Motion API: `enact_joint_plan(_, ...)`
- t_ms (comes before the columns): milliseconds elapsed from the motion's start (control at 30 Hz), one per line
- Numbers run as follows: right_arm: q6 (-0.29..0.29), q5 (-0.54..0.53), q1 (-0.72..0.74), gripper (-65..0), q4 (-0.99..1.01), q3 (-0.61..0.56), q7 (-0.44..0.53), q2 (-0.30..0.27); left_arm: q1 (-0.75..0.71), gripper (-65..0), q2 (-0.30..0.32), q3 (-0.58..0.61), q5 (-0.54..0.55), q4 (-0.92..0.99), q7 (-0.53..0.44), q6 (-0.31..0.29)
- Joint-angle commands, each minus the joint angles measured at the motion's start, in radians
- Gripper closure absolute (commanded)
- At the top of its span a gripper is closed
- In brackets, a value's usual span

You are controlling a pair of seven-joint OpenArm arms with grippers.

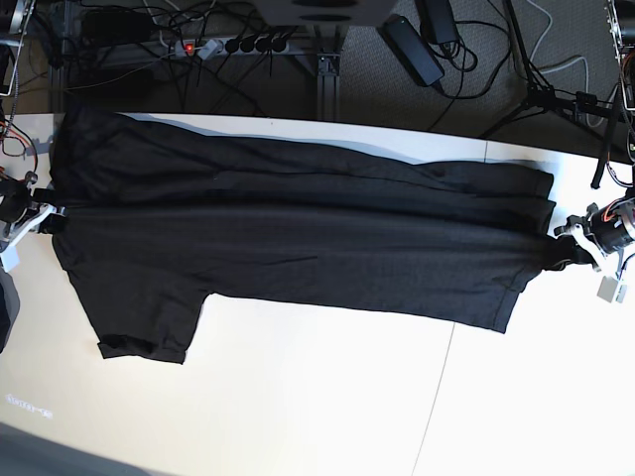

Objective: Fold the T-shirt properly
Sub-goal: 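Fold the grasped side edge over the shirt body with both grippers, then release the edge and regrasp the folded shirt end with the left gripper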

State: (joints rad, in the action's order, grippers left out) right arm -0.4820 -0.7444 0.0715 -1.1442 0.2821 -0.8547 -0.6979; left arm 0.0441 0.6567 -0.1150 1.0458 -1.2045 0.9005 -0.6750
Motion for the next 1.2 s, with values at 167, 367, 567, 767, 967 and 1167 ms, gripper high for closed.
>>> enact_joint_plan(167,-0.072,0.058,0.017,-19.9,-0.005,0.013,0.074,-0.031,0.004,-30.3,0.025,-0.016,0.008,-0.016,-0.021,-0.023)
enact_joint_plan(367,-0.072,0.055,0.020,-35.9,-0.006,0.013,0.100,-0.036,0.007,-30.3,0.025,-0.132,0.008,-0.016,-0.076,-0.023)
enact_joint_plan(567,-0.071,0.045,0.066,-35.9,-0.006,0.013,0.104,-0.035,0.054,-30.4,0.016,-0.133,-0.038,-0.016,-0.100,-0.023)
enact_joint_plan(767,-0.071,0.042,0.163,-35.9,-0.005,0.013,0.103,-0.036,0.150,-30.4,-0.026,-0.002,-0.196,0.014,-0.162,-0.011)
enact_joint_plan(967,-0.071,0.057,0.220,-35.9,0.009,0.013,0.103,-0.036,0.267,-30.4,-0.096,0.071,-0.266,0.181,-0.160,-0.002)
enact_joint_plan(1167,-0.071,0.056,0.216,-35.9,0.020,0.013,0.101,-0.035,0.341,-30.4,-0.144,0.083,-0.292,0.358,-0.174,-0.002)
